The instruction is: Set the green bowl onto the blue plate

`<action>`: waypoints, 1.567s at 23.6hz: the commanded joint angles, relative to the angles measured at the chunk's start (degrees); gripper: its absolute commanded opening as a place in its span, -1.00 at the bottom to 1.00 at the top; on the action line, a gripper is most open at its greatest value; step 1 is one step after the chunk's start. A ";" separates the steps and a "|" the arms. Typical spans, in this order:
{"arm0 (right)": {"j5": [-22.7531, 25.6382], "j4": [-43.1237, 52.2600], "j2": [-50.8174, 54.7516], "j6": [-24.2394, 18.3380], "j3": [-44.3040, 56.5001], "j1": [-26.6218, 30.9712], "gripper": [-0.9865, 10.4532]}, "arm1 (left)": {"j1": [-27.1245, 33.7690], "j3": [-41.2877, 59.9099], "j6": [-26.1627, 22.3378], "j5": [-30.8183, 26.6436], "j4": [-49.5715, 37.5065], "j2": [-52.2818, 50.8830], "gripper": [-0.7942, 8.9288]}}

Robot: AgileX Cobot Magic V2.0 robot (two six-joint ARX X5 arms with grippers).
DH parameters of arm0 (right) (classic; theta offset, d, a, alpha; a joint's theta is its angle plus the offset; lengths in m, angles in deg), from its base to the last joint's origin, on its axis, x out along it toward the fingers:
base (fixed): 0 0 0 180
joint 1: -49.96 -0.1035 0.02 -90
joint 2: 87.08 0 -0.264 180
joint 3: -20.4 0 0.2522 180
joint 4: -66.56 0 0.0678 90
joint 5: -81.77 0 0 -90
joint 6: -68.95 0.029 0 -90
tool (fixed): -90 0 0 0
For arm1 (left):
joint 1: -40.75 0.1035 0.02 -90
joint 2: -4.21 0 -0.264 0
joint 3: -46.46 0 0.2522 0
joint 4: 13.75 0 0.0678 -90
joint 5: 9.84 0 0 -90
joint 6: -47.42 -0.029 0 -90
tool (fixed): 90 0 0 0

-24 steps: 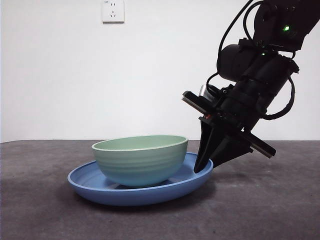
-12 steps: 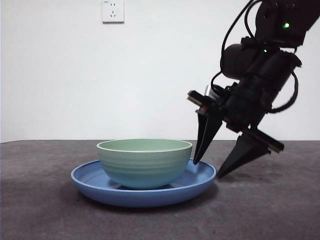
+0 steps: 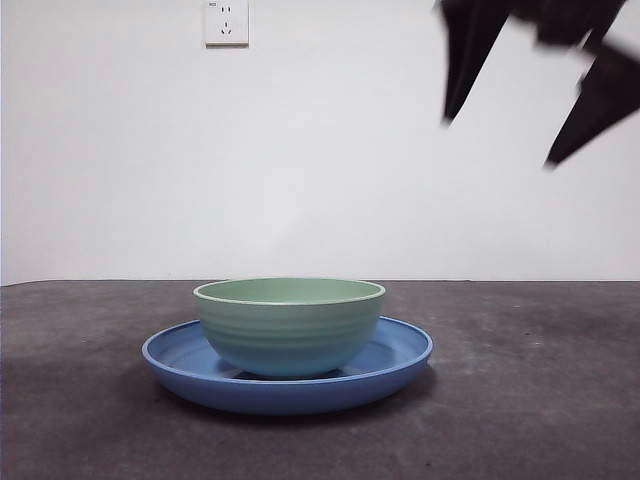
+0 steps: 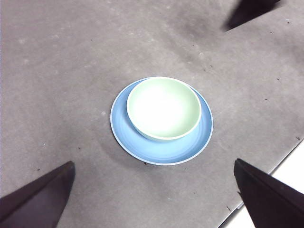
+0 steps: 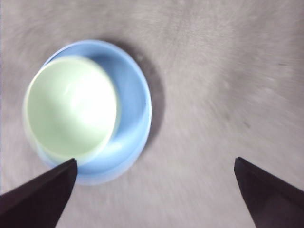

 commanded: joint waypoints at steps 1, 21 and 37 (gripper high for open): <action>3.21 -5.49 7.26 -5.09 -1.01 -1.18 0.29 | -0.28 -0.87 0.15 -0.11 -1.01 0.26 0.45; 2.91 -11.89 35.45 -5.84 6.27 -6.05 -0.85 | -0.28 -0.87 0.13 -0.11 -1.20 0.26 -0.76; 2.95 -10.27 35.50 -5.84 6.27 -6.03 -0.79 | 0.70 -0.85 0.13 -0.11 -1.38 -0.28 -0.78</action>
